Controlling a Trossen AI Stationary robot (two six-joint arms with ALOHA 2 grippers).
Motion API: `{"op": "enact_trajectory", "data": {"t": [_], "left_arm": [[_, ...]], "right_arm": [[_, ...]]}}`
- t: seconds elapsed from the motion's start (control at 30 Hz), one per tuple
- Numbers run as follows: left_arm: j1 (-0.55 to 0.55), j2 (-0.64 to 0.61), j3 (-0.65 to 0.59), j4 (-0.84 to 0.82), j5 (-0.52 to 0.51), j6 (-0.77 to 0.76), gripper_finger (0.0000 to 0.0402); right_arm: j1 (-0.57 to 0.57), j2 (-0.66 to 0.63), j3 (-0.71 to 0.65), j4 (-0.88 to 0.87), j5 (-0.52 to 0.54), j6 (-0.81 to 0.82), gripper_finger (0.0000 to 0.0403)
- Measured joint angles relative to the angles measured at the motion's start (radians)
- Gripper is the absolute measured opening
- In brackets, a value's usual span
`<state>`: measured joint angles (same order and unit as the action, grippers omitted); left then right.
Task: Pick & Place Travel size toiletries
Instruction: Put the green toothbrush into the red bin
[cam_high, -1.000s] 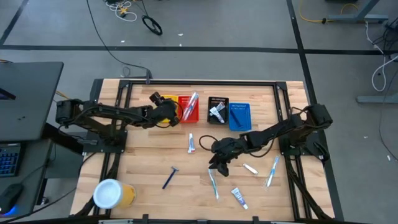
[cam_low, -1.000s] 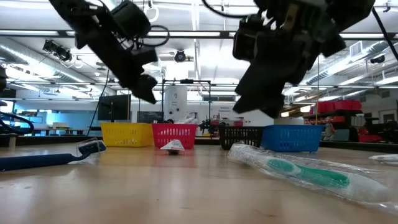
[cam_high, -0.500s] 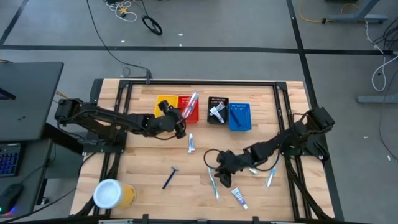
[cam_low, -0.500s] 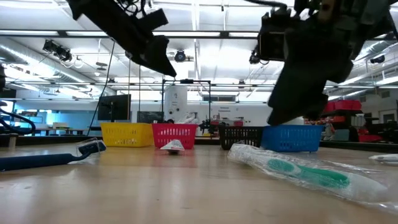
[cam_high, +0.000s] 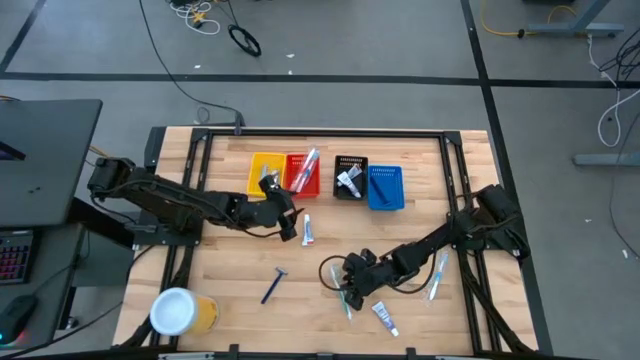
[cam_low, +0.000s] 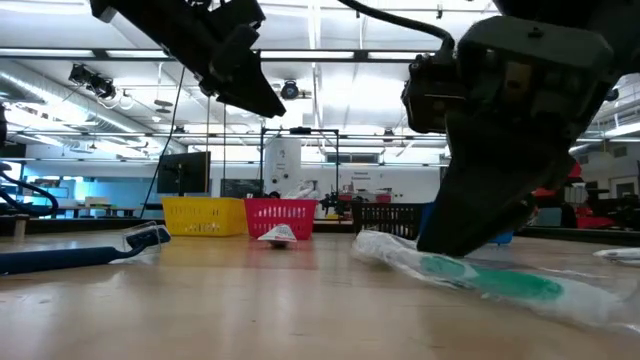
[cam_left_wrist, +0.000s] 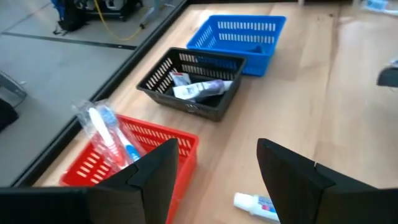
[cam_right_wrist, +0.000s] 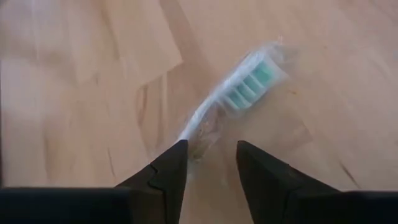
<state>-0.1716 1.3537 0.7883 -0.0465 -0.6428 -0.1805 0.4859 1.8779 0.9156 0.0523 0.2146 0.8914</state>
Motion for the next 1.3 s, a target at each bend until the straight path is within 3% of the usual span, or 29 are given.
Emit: {"op": "enact_trajectory", "data": {"t": [0.17, 0.4, 0.67, 1.0, 1.2, 1.3], "left_arm": [[-0.031, 0.000, 0.000, -0.004, 0.011, 0.000, 0.0226], [-0.049, 0.000, 0.000, -0.007, 0.011, 0.000, 0.0226], [-0.049, 0.000, 0.000, -0.007, 0.035, -0.028, 0.0226], [-0.065, 0.013, -0.001, 0.011, 0.390, -0.084, 0.0226], [-0.089, 0.058, 0.002, 0.073, 0.402, -0.099, 0.0226], [-0.097, 0.096, 0.002, 0.094, 0.396, 0.009, 0.0226]], "right_arm": [[-0.001, 0.015, 0.003, 0.003, 0.010, 0.017, 0.0114], [-0.002, 0.021, 0.000, 0.033, 0.017, -0.046, 0.0009], [-0.009, 0.006, -0.001, 0.041, 0.038, -0.104, 0.0002], [-0.064, -0.089, -0.001, 0.041, 0.130, -0.266, 0.0001], [-0.103, -0.107, -0.001, 0.046, 0.134, -0.341, 0.0001], [-0.115, -0.107, -0.001, 0.050, 0.122, -0.361, 0.0001]]}}
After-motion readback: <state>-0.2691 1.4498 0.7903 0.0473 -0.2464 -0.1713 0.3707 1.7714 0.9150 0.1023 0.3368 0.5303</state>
